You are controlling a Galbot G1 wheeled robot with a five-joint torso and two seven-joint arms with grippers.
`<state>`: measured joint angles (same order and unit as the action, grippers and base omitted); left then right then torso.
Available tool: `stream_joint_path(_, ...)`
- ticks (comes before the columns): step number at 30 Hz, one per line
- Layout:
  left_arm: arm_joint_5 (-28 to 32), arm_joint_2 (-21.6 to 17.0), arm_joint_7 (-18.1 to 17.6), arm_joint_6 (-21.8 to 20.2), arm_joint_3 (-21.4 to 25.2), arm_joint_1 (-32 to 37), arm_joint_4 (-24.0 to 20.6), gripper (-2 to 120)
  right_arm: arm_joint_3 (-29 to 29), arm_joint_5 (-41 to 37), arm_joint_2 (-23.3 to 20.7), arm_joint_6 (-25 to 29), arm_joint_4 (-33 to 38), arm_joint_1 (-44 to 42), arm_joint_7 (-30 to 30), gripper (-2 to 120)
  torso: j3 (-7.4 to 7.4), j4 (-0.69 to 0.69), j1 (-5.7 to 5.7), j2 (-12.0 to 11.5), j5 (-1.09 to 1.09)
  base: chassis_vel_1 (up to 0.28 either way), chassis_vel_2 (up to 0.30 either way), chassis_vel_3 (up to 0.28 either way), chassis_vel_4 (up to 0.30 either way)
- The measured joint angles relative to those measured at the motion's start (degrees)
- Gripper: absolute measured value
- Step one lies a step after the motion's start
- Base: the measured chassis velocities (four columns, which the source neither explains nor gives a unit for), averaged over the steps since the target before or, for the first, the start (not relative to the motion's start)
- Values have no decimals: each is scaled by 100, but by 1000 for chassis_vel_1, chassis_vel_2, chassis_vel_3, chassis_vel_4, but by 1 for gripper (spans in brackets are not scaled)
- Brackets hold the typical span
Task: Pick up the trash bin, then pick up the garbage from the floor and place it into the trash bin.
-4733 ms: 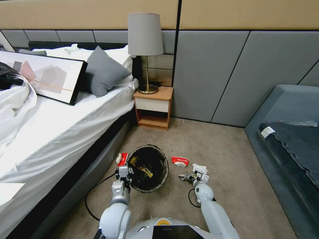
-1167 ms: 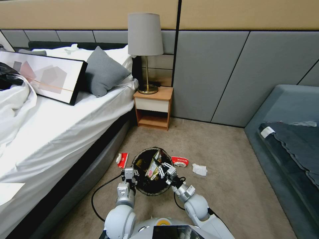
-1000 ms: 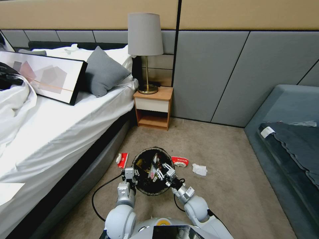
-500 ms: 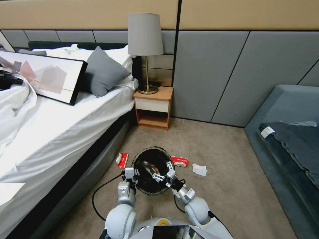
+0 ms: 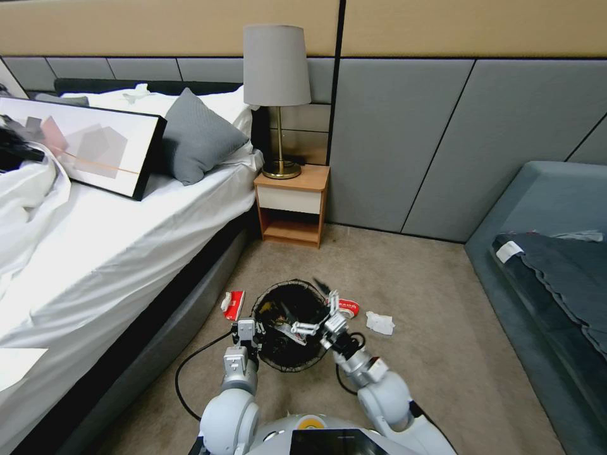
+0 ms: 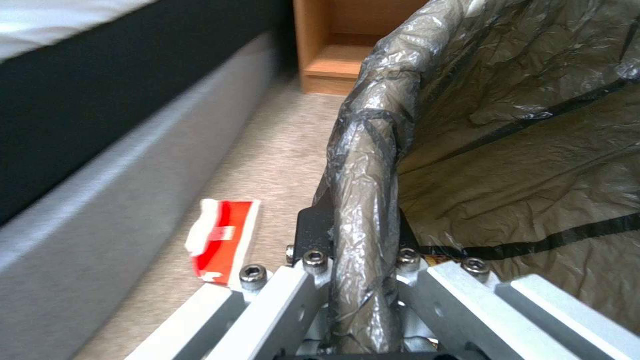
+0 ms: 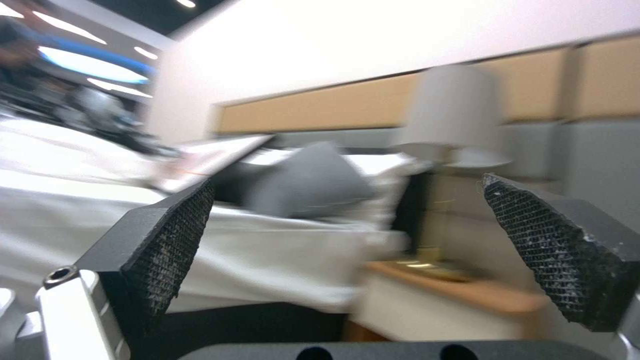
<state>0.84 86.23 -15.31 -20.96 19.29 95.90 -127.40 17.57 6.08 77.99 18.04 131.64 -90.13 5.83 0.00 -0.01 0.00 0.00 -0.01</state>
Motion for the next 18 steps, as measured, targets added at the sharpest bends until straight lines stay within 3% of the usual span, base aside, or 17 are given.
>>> stream_joint_path(7,66,31,-5,-8,108,-69,-53,0,671,53,391,-108,354,-833,-828,100,0,1,0,0,1,0,0,0,0)
stream_joint_path(18,66,68,-5,-9,136,-61,-137,0,948,-30,1080,434,107,-1322,-939,100,0,1,0,0,1,0,0,0,0)
